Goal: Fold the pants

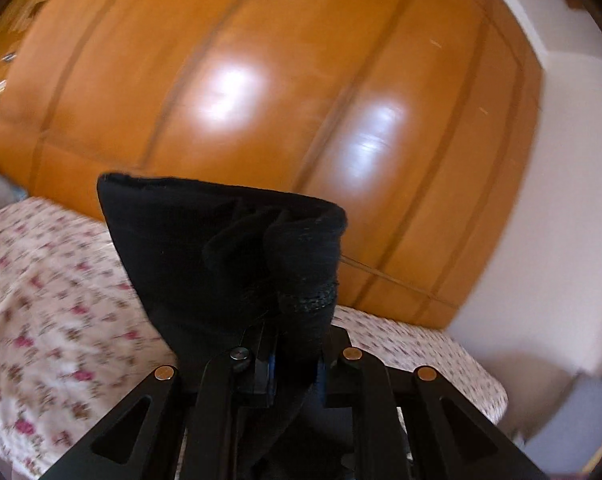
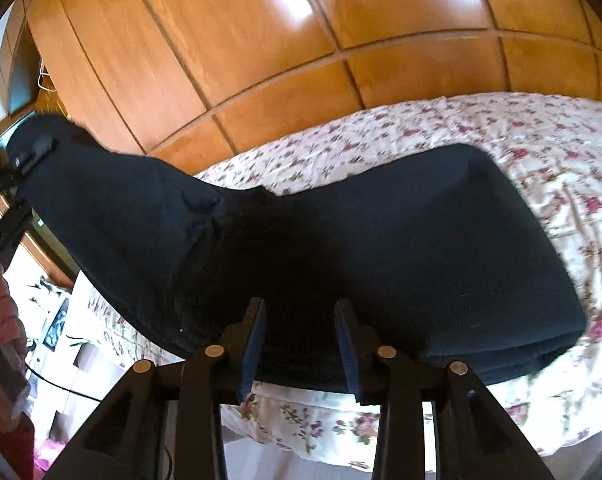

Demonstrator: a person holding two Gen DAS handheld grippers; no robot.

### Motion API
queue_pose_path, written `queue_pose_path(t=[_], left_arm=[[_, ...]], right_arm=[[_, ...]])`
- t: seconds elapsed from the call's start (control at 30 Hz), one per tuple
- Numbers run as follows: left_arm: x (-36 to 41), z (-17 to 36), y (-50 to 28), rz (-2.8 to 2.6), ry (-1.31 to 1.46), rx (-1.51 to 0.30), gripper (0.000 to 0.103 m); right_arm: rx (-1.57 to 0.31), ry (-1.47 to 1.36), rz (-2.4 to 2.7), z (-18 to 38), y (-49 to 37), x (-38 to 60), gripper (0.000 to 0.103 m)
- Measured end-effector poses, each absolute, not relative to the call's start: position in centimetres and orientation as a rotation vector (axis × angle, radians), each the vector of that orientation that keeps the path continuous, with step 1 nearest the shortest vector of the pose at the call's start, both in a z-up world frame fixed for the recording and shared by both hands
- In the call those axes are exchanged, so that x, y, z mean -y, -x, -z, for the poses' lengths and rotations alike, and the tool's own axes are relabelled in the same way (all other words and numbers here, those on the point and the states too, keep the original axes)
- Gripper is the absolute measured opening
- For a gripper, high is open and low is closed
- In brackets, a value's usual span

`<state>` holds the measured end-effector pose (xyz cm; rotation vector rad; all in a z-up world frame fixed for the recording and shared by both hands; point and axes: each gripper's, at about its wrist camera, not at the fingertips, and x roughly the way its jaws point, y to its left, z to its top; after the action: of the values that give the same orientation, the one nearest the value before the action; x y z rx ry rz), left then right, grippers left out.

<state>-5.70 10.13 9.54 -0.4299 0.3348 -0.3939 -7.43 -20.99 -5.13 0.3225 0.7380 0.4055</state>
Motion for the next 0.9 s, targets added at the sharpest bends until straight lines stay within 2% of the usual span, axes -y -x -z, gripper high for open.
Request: queue_pose_path(t=[0.17, 0.33, 0.67, 0.83, 0.9], left_arm=[[-4.3, -10.4, 5.7, 0.519, 0.313, -0.348, 0.013], [1.2, -9.2, 5.5, 0.619, 0.212, -0.413, 0.013], [9.9, -1.2, 4.9, 0.716, 0.068, -0.634, 0.013], [12.1, 2.4, 5.1, 0.707, -0.034, -0.684, 0.013], [12.9, 3.0, 5.7, 0.705, -0.055, -0.688, 0.019]], right_arm=[[-0.699, -0.401, -0.37, 4.5, 7.9, 23.6, 0.037], [-0.661, -0.432, -0.313, 3.9, 8.4, 26.4, 0.038], [-0.616, -0.562, -0.192, 3.7, 9.3, 32.5, 0.038], [-0.604, -0.597, -0.177, 3.8, 9.8, 33.9, 0.038], [-0.609, -0.617, -0.185, 4.0, 9.8, 34.1, 0.04]])
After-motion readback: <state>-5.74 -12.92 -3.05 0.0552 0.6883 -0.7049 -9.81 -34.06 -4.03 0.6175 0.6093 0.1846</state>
